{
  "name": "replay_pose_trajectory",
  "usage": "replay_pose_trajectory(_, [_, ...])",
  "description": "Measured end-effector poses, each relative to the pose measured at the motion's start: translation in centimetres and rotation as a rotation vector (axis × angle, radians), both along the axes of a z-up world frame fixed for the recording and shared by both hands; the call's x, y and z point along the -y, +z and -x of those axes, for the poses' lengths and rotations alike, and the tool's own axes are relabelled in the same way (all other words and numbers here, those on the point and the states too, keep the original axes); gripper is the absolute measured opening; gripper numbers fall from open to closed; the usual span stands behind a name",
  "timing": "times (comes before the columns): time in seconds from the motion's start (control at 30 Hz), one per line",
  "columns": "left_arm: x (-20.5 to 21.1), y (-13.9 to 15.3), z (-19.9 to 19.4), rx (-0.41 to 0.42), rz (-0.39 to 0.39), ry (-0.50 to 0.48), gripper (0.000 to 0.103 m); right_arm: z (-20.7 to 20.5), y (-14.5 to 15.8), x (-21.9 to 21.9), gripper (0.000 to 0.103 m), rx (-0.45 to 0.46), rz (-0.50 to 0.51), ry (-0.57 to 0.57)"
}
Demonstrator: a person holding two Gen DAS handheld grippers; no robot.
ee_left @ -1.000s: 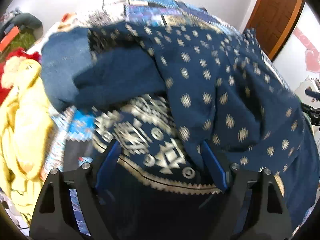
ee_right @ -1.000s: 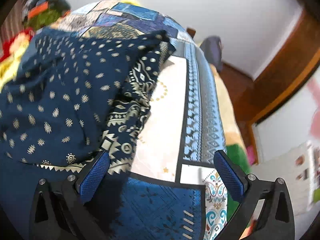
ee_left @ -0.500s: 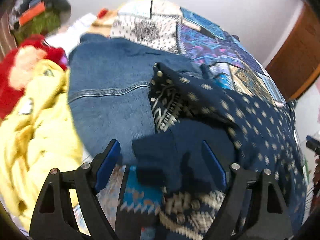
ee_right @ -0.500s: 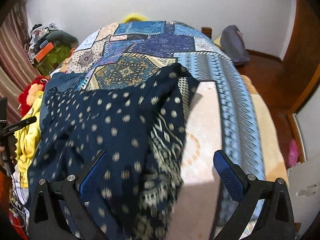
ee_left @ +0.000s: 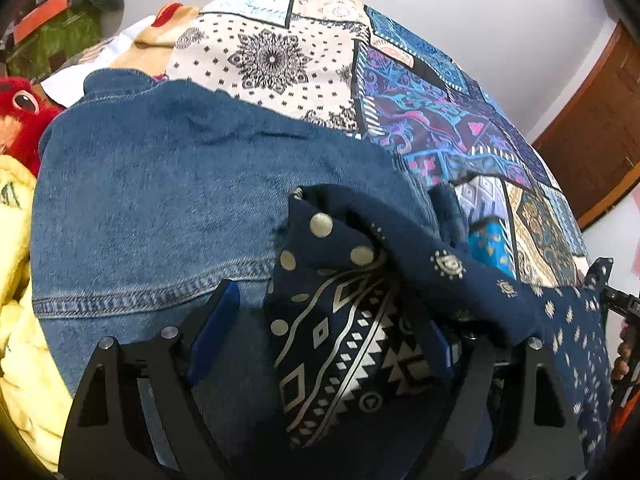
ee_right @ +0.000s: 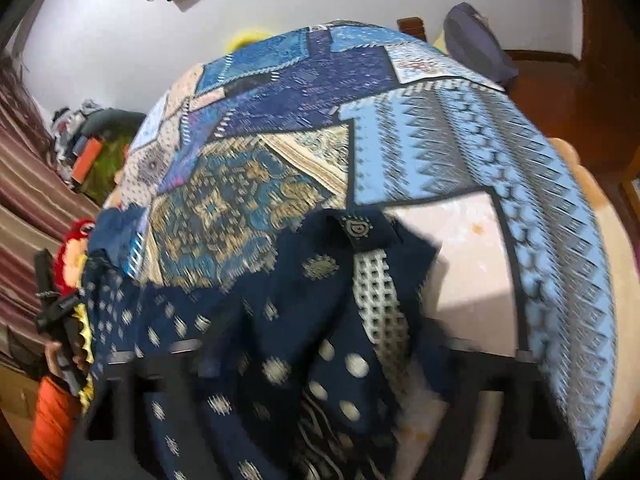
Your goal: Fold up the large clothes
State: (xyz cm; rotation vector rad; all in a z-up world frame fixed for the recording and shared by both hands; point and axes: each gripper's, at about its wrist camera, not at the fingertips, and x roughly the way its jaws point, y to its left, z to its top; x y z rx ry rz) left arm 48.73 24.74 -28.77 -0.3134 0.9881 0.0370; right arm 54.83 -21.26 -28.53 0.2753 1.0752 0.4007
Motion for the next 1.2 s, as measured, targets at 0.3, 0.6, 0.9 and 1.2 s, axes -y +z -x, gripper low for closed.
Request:
replay_pose_trajectory(0.3, [0.8,2.9,0.1,0.045,-0.047,0.044,0.006,-1.2,4.2,-3.1,0.014,0.12,0.021,0.044])
replay_pose_trajectory(0.6, [-2.3,7.7,-1.2,0.127,-0.142,0.138,0.006,-4.9,9.7,-7.5,0.012,0.284,0.102,0.08])
replay_pose_trajectory(0.9, [-2.7,1.2,-4.6,-0.019,-0.224,0.138,0.008,-9.4,3.2,-9.2,0.013,0.23,0.264,0.054])
replay_pose_trajectory(1.2, [-3.2,-0.1,-3.2,-0.071,-0.219,0.128,0.035,-8.8,1.6,-7.0,0.099,0.208,0.481,-0.002])
